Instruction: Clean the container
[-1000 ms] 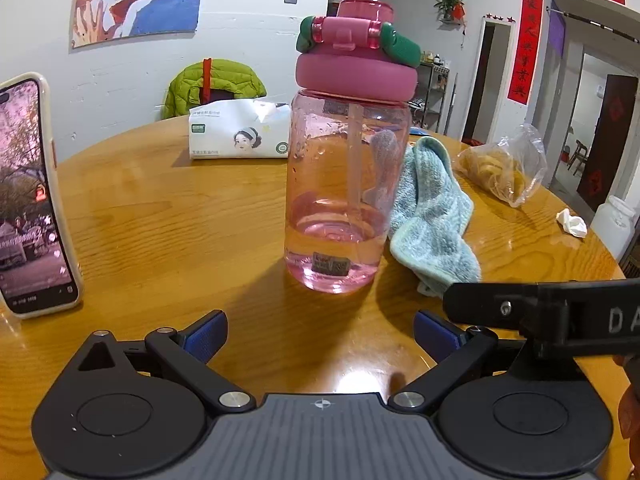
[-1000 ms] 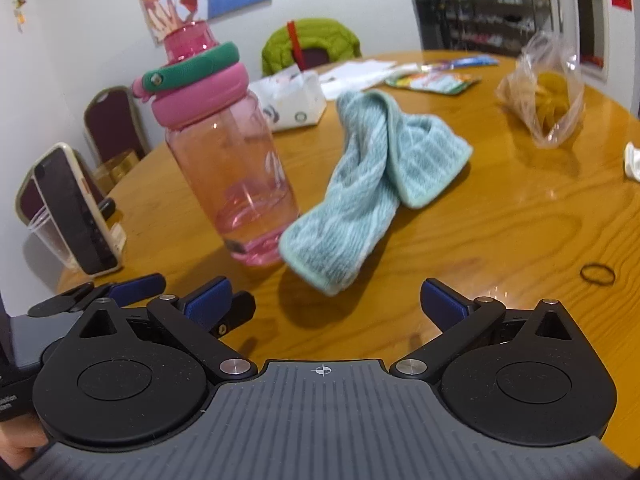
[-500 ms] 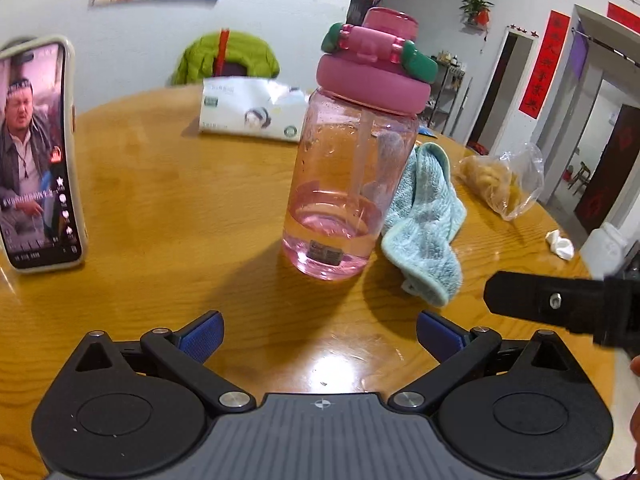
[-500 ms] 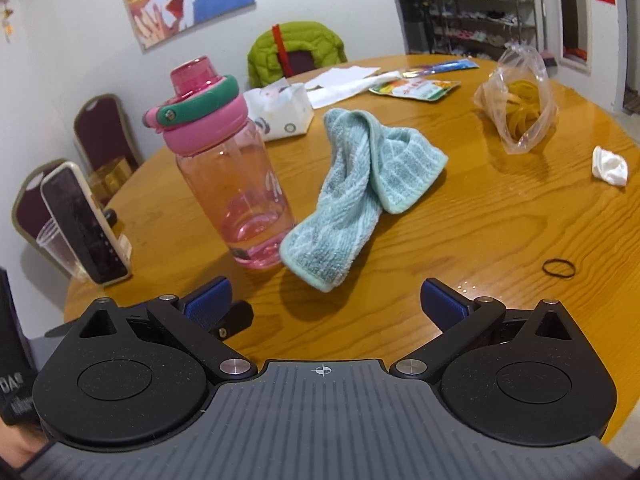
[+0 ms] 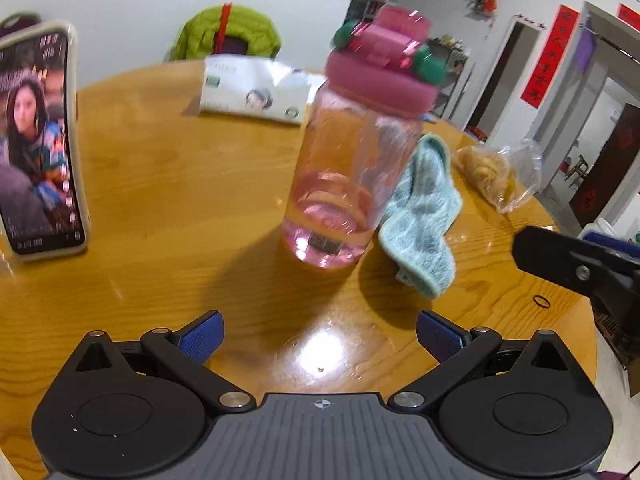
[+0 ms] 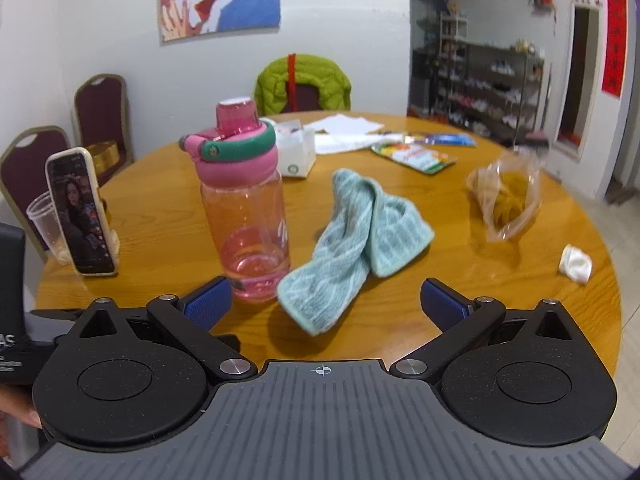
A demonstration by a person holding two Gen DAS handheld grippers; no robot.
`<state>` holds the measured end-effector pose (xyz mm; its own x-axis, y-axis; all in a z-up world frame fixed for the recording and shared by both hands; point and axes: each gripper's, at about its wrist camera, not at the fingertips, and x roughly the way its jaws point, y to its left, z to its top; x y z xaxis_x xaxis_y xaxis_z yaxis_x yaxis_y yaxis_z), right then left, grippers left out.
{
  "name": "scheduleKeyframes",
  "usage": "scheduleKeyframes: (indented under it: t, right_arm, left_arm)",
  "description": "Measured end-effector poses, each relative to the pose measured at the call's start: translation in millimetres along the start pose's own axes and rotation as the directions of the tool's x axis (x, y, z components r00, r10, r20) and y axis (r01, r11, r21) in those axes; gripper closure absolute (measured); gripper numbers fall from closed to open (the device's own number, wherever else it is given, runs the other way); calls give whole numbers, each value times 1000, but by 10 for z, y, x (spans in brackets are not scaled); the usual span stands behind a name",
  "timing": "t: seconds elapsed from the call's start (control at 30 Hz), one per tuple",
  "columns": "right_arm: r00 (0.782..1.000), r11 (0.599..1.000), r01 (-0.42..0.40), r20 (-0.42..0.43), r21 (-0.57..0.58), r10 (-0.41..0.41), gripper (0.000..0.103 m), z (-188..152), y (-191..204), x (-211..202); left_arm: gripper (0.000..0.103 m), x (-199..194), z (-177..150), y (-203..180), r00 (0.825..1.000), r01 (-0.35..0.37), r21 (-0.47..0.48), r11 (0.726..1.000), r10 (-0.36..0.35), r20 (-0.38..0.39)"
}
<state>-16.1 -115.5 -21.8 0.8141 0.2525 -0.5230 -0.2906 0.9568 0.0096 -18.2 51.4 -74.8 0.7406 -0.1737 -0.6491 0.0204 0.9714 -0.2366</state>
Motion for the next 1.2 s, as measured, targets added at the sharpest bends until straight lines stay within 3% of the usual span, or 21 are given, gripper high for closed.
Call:
scheduleKeyframes:
  t: [0.1,0.17,0.27,0.43,0.53,0.7,1.2]
  right_arm:
    - [998,999,-49,41,-22,50,0,6,-41,-59]
    - [996,996,-62,73,58,58,0,-7,-128,-67]
    - [996,982,-72,-30,177,79,0,58,-252,44]
    - [969,925,-158,-127,346,213,0,86,-443,165]
    - [970,930,-153,-130,336,207,0,87,-422,136]
    - [977,956,-121,-141,266,163,0,101,-328,65]
    - [987,986,-50,-146,159,74,0,187,-275,-68]
  left_arm:
    - [1,-59,19,-54,1000,-1,25,1000,1,12]
    - [1,-96,20,-90,1000,-4,46,999,2,29]
    - [1,-139,37,-136,999,-10,63,998,7,34]
    - [1,-218,97,-213,997,-58,93,994,54,48]
    - [1,-199,129,-227,992,-128,80,988,128,6]
    - [1,-220,126,-173,997,-79,41,996,79,-3]
    - [1,-312,155,-317,996,-84,65,994,83,12]
